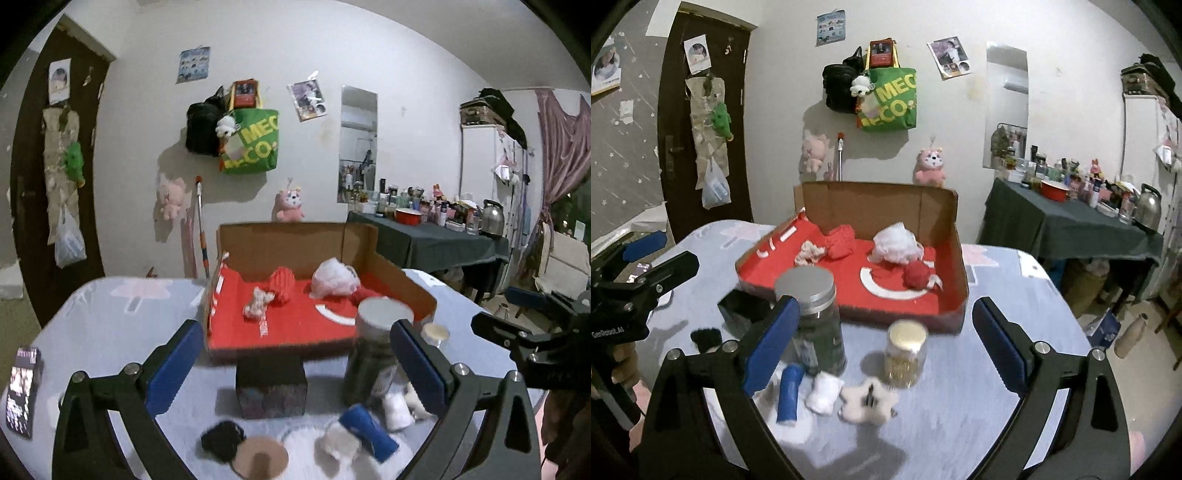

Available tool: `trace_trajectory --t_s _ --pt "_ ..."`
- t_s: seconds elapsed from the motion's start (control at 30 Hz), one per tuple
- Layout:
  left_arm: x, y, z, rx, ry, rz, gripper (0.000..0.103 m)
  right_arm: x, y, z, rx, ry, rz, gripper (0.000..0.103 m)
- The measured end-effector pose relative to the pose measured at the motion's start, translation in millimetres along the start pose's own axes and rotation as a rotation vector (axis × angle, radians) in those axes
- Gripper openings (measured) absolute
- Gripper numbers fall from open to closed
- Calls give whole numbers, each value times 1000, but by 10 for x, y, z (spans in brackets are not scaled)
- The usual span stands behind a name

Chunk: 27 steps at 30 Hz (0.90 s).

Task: Organize soft objects
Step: 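Withdraw both tools from the box toward the black pom-pom and tan pad, then grasp the white tissue with the left tool while the right tool grasps the white fluffy star scrunchie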

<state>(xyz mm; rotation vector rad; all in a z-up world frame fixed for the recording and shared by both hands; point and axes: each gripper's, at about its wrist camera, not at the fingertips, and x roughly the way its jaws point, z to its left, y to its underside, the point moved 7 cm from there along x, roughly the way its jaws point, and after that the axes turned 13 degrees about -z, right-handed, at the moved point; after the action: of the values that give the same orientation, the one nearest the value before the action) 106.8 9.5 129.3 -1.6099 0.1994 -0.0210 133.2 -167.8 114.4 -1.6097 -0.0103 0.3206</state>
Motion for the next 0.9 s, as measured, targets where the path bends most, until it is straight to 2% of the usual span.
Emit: trace_trajectory --t_s 0.27,0.47,0.77,0.9 --pt "22 477 19 11 -9 85 103 -28 480 44 24 20 17 96" --pt "56 834 37 -6 -4 170 103 84 831 74 48 21 73 96" --pt "119 1052 -97 -10 54 236 103 187 1073 8 58 36 129 96" --pt "174 1103 -197 2 81 261 97 244 1143 -57 64 30 156 96"
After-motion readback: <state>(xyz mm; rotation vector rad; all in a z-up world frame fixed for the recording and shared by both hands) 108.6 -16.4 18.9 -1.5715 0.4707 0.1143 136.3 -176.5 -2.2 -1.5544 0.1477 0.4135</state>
